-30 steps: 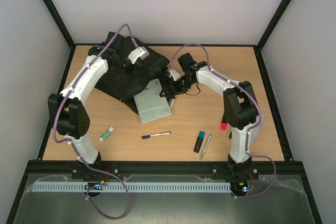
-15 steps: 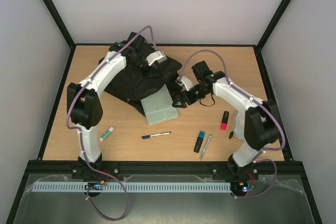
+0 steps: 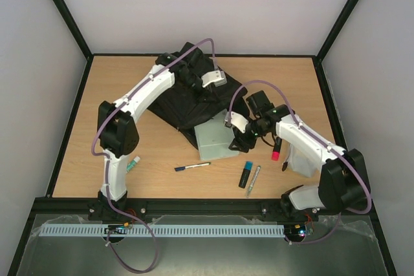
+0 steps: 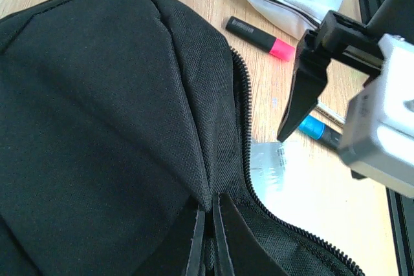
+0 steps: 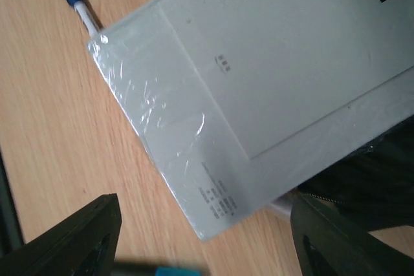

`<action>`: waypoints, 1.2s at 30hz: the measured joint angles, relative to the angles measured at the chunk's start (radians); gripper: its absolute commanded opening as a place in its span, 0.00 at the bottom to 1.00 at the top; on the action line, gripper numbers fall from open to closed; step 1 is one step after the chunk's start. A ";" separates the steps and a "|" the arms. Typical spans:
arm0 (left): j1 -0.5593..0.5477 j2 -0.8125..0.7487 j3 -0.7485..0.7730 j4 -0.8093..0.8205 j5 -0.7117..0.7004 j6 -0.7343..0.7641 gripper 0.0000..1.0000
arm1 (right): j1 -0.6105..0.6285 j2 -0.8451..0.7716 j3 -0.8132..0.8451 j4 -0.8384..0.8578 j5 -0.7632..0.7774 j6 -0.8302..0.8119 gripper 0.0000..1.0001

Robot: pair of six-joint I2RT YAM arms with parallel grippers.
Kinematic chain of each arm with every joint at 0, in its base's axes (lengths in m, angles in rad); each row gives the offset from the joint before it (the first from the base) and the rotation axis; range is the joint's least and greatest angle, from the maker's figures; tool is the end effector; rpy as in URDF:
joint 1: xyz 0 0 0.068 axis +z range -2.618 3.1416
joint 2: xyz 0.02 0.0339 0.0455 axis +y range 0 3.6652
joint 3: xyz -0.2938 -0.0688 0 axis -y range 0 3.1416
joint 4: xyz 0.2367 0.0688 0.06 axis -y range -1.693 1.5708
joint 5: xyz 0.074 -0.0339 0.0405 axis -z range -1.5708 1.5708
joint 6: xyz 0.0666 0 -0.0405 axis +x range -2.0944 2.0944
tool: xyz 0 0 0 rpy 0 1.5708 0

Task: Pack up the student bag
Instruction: Place the book in the student bag.

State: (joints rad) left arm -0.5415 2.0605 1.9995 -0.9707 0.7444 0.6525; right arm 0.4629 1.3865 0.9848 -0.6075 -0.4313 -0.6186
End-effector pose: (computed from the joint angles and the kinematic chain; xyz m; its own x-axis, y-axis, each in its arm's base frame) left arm 0.3720 -0.2764 0.3127 -0.1732 0.6253 -0.7609 0.9846 0.0898 -0.1503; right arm 0.2373 0.1495 0.2512 -0.2662 -0.7216 -0.6390 -0.9319 0.3620 -0.0205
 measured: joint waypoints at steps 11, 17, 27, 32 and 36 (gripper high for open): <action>0.025 -0.020 -0.033 -0.050 0.010 0.041 0.02 | 0.157 -0.048 -0.082 0.031 0.163 -0.262 0.82; 0.026 -0.046 -0.047 -0.080 -0.013 0.068 0.02 | 0.216 -0.043 -0.111 0.078 0.224 -0.313 0.81; 0.026 -0.068 -0.050 -0.106 -0.045 0.081 0.02 | 0.219 0.039 -0.114 0.143 0.291 -0.385 0.80; 0.026 -0.069 -0.050 -0.105 -0.050 0.079 0.02 | 0.220 0.069 -0.112 0.144 0.290 -0.407 0.80; 0.026 -0.069 -0.050 -0.105 -0.049 0.072 0.02 | 0.220 0.087 -0.112 0.156 0.292 -0.413 0.78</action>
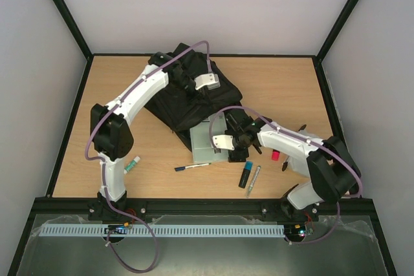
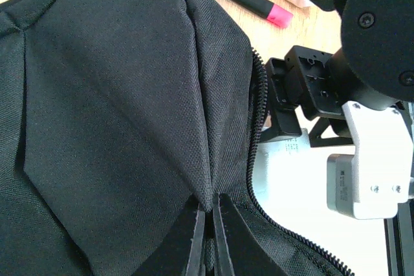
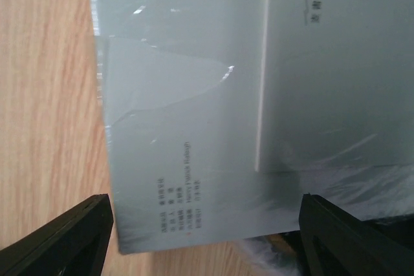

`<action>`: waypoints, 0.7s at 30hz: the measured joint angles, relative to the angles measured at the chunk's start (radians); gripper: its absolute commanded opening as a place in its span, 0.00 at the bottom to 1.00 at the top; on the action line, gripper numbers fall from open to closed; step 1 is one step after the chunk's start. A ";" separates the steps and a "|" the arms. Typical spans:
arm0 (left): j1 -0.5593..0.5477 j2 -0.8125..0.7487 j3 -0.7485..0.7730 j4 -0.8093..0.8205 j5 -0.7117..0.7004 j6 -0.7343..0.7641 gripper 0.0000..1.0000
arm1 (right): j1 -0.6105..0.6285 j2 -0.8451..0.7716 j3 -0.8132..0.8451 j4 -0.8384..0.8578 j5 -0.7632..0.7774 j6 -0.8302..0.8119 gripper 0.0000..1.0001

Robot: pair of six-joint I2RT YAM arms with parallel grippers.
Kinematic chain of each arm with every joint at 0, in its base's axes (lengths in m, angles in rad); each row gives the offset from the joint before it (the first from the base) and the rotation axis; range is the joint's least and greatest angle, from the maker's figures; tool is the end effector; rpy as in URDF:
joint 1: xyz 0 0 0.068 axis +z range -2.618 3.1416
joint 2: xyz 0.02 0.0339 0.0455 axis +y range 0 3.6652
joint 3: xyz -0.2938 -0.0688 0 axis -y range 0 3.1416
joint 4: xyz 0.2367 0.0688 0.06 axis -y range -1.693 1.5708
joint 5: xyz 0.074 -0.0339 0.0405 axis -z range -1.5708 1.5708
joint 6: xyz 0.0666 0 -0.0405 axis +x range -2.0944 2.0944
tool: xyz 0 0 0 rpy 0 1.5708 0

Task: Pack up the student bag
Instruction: Place the book in the student bag.

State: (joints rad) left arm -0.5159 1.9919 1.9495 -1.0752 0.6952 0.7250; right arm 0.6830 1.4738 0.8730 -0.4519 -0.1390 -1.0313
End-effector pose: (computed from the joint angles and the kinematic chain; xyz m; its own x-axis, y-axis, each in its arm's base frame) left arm 0.3564 -0.2512 0.3190 -0.1724 0.6832 -0.7096 0.9848 0.1023 -0.1407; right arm 0.2191 0.1902 0.2000 0.2357 -0.9036 -0.3577 -0.9266 -0.0980 -0.3631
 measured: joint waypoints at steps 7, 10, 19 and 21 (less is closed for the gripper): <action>0.001 0.000 0.000 -0.001 -0.006 0.000 0.02 | 0.002 0.081 0.043 0.071 0.077 0.053 0.70; 0.004 0.000 0.000 -0.001 -0.008 0.002 0.02 | 0.005 0.107 0.061 0.137 0.120 0.064 0.68; 0.006 0.000 0.000 -0.008 -0.008 0.005 0.02 | 0.005 0.174 0.082 0.328 0.243 0.059 0.65; 0.010 0.000 0.001 -0.010 -0.009 0.005 0.02 | 0.004 0.190 0.082 0.363 0.266 0.059 0.65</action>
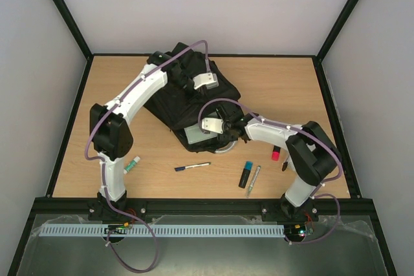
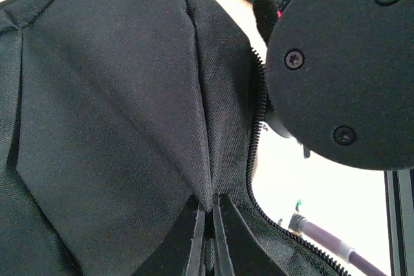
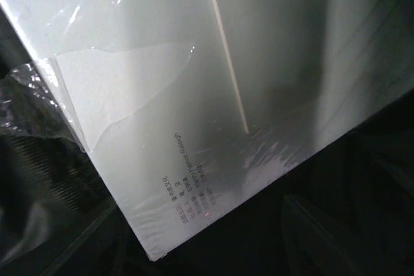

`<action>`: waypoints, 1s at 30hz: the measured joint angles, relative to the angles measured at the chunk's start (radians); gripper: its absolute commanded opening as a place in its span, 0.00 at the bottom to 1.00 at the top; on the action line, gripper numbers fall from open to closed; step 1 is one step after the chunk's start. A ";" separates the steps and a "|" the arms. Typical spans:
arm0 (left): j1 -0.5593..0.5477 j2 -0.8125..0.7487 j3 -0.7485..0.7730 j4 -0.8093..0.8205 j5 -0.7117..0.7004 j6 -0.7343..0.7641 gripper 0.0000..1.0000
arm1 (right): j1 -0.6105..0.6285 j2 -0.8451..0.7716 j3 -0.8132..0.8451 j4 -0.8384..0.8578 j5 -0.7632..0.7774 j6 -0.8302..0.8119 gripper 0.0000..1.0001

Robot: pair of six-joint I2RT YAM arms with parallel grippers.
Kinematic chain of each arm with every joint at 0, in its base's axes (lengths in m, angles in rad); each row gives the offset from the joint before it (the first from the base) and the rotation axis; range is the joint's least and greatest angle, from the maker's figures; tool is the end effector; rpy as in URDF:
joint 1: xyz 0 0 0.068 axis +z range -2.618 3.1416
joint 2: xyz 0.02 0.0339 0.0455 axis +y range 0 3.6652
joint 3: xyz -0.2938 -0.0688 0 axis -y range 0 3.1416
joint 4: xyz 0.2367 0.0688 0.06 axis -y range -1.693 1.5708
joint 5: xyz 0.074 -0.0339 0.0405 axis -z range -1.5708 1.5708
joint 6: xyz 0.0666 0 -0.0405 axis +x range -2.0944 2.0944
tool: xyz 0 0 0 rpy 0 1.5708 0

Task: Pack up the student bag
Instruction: Place the book in the student bag.

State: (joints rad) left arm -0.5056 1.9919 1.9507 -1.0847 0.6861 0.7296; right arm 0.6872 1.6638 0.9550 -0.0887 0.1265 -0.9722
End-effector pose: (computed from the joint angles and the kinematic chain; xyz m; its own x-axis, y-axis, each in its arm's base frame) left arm 0.3585 -0.2467 0.3185 -0.1799 0.6891 -0.7020 0.9836 0.1148 -0.1394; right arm 0.2866 0.2243 0.1973 0.1519 -0.9355 -0.3190 -0.7732 0.0886 -0.6279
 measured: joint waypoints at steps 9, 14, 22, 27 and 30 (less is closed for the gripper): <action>0.017 0.000 0.026 -0.010 -0.007 -0.002 0.02 | -0.002 0.097 0.054 0.140 0.106 0.042 0.64; 0.028 0.000 0.046 -0.022 0.002 -0.018 0.02 | -0.008 0.069 0.068 0.074 0.009 0.050 0.63; 0.029 0.000 0.050 -0.037 0.017 -0.026 0.02 | -0.009 -0.051 0.068 -0.122 -0.196 0.007 0.44; 0.029 0.001 0.050 -0.037 0.021 -0.031 0.02 | -0.009 -0.048 0.069 -0.145 -0.252 0.019 0.07; 0.029 0.001 0.050 -0.038 0.021 -0.031 0.02 | -0.007 -0.023 0.085 -0.148 -0.266 0.027 0.02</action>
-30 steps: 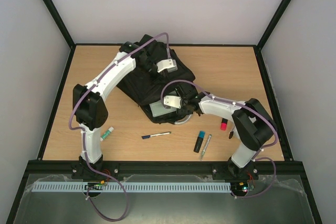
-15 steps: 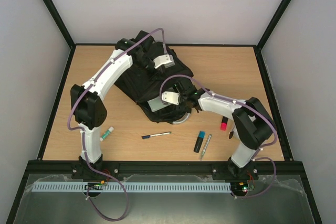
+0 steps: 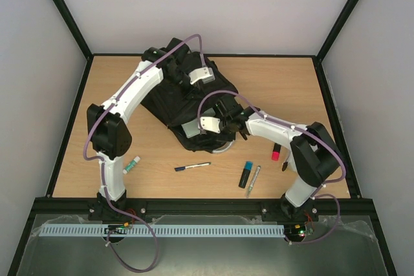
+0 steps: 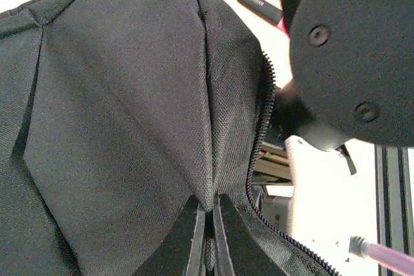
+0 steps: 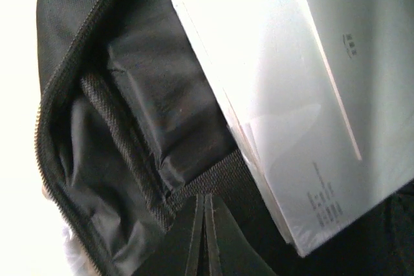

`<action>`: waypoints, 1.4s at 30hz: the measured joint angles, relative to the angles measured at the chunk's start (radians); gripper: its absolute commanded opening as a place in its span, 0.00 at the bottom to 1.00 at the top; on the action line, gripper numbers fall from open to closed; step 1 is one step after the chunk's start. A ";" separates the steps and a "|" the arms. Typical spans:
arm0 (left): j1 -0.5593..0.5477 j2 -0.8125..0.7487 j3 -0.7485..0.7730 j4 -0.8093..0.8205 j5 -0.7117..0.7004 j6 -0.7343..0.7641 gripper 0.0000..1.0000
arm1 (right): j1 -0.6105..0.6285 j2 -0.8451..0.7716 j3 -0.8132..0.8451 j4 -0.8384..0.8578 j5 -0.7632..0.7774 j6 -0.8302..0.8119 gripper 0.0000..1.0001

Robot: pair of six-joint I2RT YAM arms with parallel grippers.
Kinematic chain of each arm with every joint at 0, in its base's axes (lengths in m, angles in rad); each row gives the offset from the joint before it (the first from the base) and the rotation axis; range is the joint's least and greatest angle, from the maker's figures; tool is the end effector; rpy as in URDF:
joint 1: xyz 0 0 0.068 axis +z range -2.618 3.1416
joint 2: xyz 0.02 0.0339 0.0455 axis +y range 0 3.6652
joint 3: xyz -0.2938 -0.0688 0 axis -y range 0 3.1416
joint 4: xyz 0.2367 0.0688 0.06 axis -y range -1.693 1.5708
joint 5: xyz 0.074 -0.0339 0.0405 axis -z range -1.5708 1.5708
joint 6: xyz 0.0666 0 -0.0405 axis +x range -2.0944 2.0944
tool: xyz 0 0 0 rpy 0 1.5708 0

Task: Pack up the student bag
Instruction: Place the book in the student bag.

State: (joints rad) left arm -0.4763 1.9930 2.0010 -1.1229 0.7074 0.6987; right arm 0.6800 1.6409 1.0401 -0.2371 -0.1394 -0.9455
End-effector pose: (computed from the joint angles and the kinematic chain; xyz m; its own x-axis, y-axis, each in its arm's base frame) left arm 0.3636 -0.2363 0.3315 -0.2233 0.6653 -0.7124 0.9748 0.1519 -0.1636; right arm 0.2767 0.2357 0.2182 0.2252 -0.8505 -0.4753 -0.8754 0.0376 -0.4820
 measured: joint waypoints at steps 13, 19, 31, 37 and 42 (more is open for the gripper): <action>0.011 0.000 0.001 -0.006 0.011 -0.002 0.02 | 0.008 0.121 0.022 0.140 0.077 -0.014 0.01; 0.019 0.003 0.010 -0.013 0.011 0.000 0.02 | 0.008 0.172 0.021 0.282 0.144 -0.019 0.01; 0.032 0.019 0.042 -0.018 0.018 0.001 0.02 | 0.008 0.257 0.038 0.506 0.258 0.000 0.02; 0.033 0.019 0.042 -0.017 0.018 0.001 0.02 | 0.008 0.280 0.038 0.551 0.289 0.068 0.05; 0.039 0.019 0.042 -0.015 0.023 0.000 0.02 | 0.010 0.287 0.051 0.541 0.298 0.122 0.09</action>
State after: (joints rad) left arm -0.4370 2.0121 2.0434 -1.1381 0.7300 0.6991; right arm 0.6899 1.9282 1.0908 0.3035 0.1585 -0.8238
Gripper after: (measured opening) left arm 0.034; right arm 0.065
